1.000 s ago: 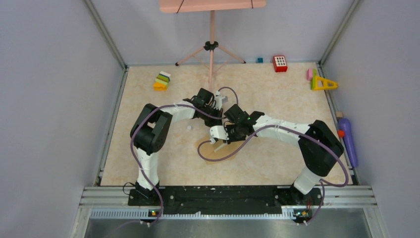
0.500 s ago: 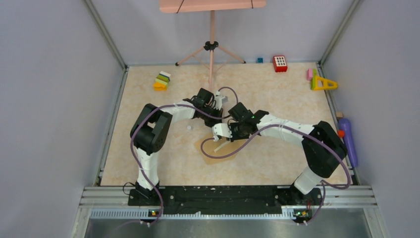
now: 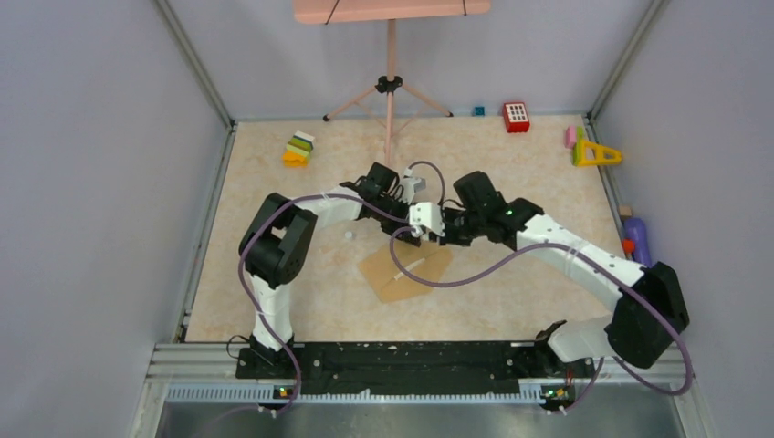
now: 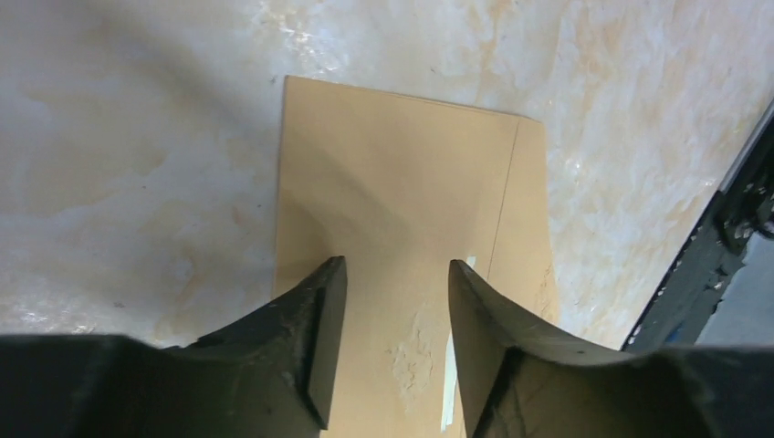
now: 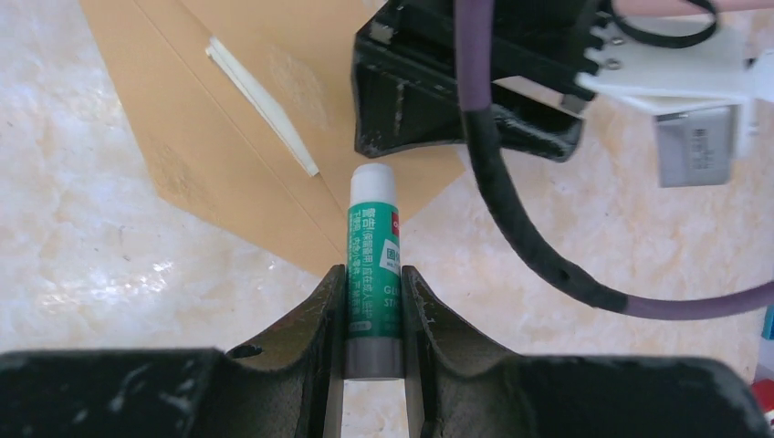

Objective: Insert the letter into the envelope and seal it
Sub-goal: Paint the envelope at the center of the board, then place the solid glue at the center of the board.

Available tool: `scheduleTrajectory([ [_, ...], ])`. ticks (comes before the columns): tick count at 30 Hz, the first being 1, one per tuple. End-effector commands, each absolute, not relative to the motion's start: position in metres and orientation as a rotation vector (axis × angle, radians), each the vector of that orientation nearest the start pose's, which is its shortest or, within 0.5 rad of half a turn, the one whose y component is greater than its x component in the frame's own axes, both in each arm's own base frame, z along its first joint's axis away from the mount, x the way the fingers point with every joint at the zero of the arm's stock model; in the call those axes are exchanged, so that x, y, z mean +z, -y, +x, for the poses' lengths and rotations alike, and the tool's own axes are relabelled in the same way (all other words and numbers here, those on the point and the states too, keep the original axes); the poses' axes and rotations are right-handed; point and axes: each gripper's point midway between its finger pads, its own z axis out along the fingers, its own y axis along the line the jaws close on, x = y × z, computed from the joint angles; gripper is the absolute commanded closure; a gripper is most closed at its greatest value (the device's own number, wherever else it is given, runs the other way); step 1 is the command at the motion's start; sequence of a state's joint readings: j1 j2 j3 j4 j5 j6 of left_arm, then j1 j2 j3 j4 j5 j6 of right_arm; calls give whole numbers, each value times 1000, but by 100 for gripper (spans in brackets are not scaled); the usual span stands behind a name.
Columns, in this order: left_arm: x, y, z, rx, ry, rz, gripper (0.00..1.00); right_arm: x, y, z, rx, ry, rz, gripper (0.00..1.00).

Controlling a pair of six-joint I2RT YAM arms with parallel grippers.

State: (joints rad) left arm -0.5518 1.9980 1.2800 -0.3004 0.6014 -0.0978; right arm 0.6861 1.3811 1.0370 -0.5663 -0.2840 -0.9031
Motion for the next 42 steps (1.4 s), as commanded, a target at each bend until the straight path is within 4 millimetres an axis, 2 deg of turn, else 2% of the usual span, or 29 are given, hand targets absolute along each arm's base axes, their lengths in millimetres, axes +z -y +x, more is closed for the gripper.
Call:
scheduleTrajectory([
  [1,45,301,319,-893,-2453,867,42,177,-244,242,461,-1538,-1679,100],
  [6,89,303,323,-964,-2323,891,23,223,-246,210,629,-1388,-1629,100],
  [10,130,303,321,-1061,-2185,936,18,255,-248,186,783,-1278,-1618,100],
  [14,190,296,309,-1170,-1988,1056,17,271,-252,175,935,-1235,-1626,100],
  [17,232,291,300,-1189,-1820,1164,15,284,-256,173,1050,-1215,-1624,100],
  [19,253,290,297,-1188,-1726,1204,13,289,-259,173,1111,-1209,-1632,100],
  [22,272,292,284,-1254,-1637,1239,12,287,-264,174,1181,-1213,-1640,100],
  [24,277,294,272,-1345,-1606,1242,11,275,-265,178,1181,-1246,-1645,100],
  [26,273,297,270,-1384,-1604,1206,10,259,-260,187,1120,-1298,-1648,100],
  [29,254,297,273,-1375,-1609,1195,9,239,-246,216,888,-1380,-1607,100],
  [31,247,296,269,-1406,-1611,1216,5,227,-238,229,768,-1370,-1592,100],
  [35,248,299,261,-1483,-1592,1241,2,203,-236,218,769,-1298,-1685,100],
  [38,247,300,257,-1493,-1568,1266,1,190,-237,222,796,-1333,-1725,100],
  [42,233,313,242,-1486,-1570,1340,1,194,-246,214,933,-1311,-1749,100],
])
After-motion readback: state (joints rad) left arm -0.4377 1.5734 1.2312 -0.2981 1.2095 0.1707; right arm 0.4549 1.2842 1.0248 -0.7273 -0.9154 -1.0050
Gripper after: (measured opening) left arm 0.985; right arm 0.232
